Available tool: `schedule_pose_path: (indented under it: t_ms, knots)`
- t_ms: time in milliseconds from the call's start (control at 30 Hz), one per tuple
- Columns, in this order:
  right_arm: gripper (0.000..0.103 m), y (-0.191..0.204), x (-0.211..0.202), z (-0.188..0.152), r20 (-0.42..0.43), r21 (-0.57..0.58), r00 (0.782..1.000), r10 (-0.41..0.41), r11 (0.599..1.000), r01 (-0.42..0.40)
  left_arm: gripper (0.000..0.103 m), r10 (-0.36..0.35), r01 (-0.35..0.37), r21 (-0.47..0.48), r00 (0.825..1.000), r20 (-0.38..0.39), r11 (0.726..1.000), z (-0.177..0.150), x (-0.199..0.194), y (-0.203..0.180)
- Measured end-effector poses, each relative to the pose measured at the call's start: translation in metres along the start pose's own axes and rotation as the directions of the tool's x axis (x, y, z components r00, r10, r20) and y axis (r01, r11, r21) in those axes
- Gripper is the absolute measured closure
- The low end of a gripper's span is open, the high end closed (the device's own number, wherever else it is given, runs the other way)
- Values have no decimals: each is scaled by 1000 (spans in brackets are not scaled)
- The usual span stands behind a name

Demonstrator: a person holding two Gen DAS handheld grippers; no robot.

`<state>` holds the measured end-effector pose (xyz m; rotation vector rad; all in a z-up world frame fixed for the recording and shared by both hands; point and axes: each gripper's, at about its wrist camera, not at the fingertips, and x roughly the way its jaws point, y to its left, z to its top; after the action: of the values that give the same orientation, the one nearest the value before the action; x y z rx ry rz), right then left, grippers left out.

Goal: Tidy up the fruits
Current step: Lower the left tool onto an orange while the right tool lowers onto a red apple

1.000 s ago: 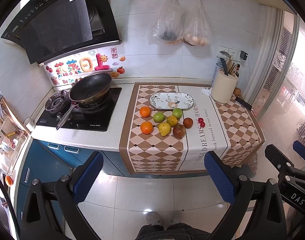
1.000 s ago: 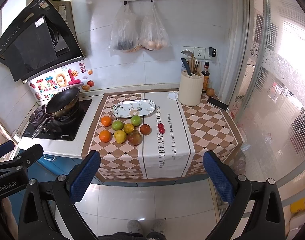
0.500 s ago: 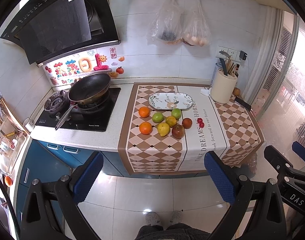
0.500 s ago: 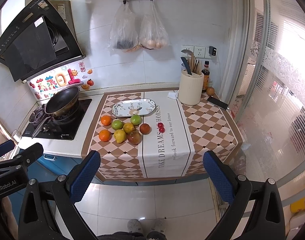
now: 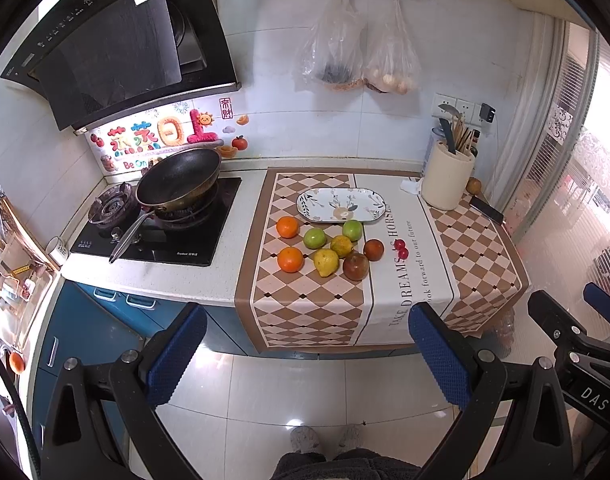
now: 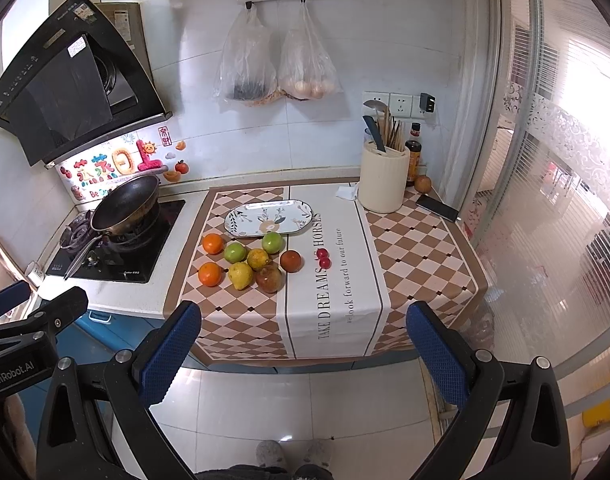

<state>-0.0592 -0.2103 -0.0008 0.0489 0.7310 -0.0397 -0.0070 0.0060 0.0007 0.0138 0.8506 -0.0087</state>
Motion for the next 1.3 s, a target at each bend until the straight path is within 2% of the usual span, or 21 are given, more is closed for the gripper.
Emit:
schedule_pose_path:
  t_ms: [200, 400, 500, 567, 667, 700, 767, 900, 967, 1067, 1133, 1167, 1200, 1300]
  knots:
    - [0, -5, 13, 14, -13, -3, 1000, 14, 1000, -14, 0, 1, -1, -4, 1000, -1, 1000, 1, 0, -3]
    - [0, -19, 36, 24, -13, 27, 998, 56, 998, -56, 0, 41, -41, -38, 999, 7, 998, 29, 24, -17]
    - [0, -24, 58, 28, 0, 16, 996, 92, 996, -92, 0, 127, -123, -75, 991, 46, 990, 33, 41, -11]
    - [0, -27, 79, 29, -19, 20, 992, 127, 992, -127, 0, 208, -200, -97, 975, 73, 975, 35, 55, -5]
    - [0, -27, 121, 28, -92, 51, 975, 204, 979, -200, 0, 294, -287, -115, 955, 48, 951, 35, 83, 6]
    - [0, -25, 138, 28, -116, 61, 969, 220, 975, -214, 0, 317, -312, -124, 948, 16, 942, 36, 100, 15]
    - [0, -19, 168, 28, -149, 69, 961, 232, 972, -224, 0, 323, -325, -128, 946, -34, 937, 37, 122, 25]
    - [0, 3, 247, 29, -218, 77, 947, 236, 971, -225, 0, 294, -313, -121, 944, -150, 942, 41, 183, 48]
    - [0, 17, 287, 26, -257, 73, 938, 234, 972, -223, 1, 241, -268, -110, 948, -208, 957, 46, 224, 58]
    - [0, 38, 347, 20, -323, 53, 926, 198, 980, -191, 2, 184, -219, -97, 940, -286, 971, 51, 274, 67]
    - [0, 51, 386, 15, -370, 43, 913, 171, 985, -167, 5, 150, -187, -74, 924, -351, 980, 56, 316, 72]
    - [0, 56, 405, 12, -396, 45, 904, 163, 986, -158, 14, 128, -165, -67, 918, -376, 984, 59, 332, 74]
    - [0, 62, 424, 9, -422, 50, 892, 161, 987, -154, 17, 107, -142, -57, 907, -407, 988, 62, 353, 73]
    - [1, 74, 466, 1, -490, 52, 861, 137, 990, -127, 17, 53, -72, -21, 872, -487, 997, 69, 409, 71]
